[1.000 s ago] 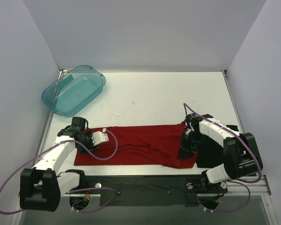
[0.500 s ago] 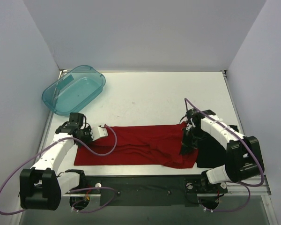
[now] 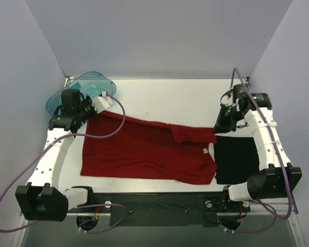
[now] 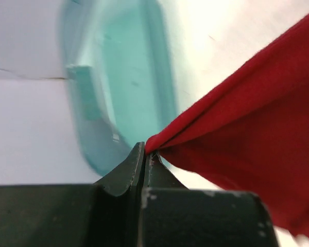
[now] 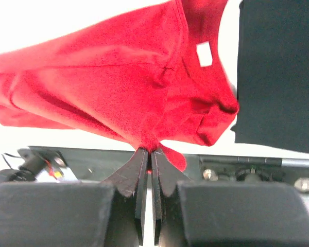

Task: Fold and stack the t-shirts
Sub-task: Flatten out the tshirt

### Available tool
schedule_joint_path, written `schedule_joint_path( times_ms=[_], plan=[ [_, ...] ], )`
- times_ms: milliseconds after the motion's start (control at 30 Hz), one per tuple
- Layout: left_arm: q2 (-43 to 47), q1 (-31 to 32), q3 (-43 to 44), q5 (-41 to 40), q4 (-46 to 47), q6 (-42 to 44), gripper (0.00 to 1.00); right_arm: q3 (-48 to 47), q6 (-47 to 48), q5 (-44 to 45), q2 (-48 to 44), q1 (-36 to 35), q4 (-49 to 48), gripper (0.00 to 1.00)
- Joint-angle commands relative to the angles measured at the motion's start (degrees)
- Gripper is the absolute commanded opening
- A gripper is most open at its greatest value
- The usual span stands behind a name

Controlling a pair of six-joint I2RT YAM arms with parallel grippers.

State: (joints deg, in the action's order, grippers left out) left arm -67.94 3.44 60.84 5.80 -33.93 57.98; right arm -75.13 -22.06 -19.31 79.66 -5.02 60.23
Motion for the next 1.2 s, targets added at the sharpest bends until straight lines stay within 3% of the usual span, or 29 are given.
schedule_joint_path(
  times_ms=[0, 233, 300, 400, 500, 767, 1033, 1167],
  plan=[
    [-1.0, -0.8, 14.6, -1.4, 8.7, -4.6, 0.00, -21.7, 3.0, -2.4, -2.8, 4.7, 6.9, 0.00],
    [-2.1, -0.5, 30.1, -1.8, 10.6, -3.6, 0.00, -62.3, -2.1, -7.8, 3.8, 15.8, 7.7, 0.00],
    [-1.8, -0.5, 33.7, -1.4, 10.6, -2.9, 0.00, -66.6, -4.7, -10.3, 4.8, 18.5, 4.6, 0.00],
    [0.1, -0.4, 37.6, -1.2, 10.2, -0.9, 0.00, -64.9, -8.4, -13.8, 1.3, 22.7, -3.1, 0.00],
    [2.1, -0.2, 39.5, -1.4, 8.7, 0.5, 0.00, -66.9, -8.3, -13.9, -0.9, 24.0, -4.0, 0.00],
    [8.0, 0.2, 40.8, -2.6, 6.3, 3.2, 0.00, -71.0, -6.7, -8.9, -7.4, 23.9, -5.7, 0.00],
    [11.2, 0.2, 39.7, -2.6, 4.7, 1.7, 0.00, -67.5, -4.9, -6.8, -12.4, 21.3, -6.4, 0.00],
    [10.7, 0.2, 41.8, -3.9, 6.1, 2.6, 0.00, -70.3, -1.7, -0.4, -14.0, 18.7, -6.4, 0.00]
  ],
)
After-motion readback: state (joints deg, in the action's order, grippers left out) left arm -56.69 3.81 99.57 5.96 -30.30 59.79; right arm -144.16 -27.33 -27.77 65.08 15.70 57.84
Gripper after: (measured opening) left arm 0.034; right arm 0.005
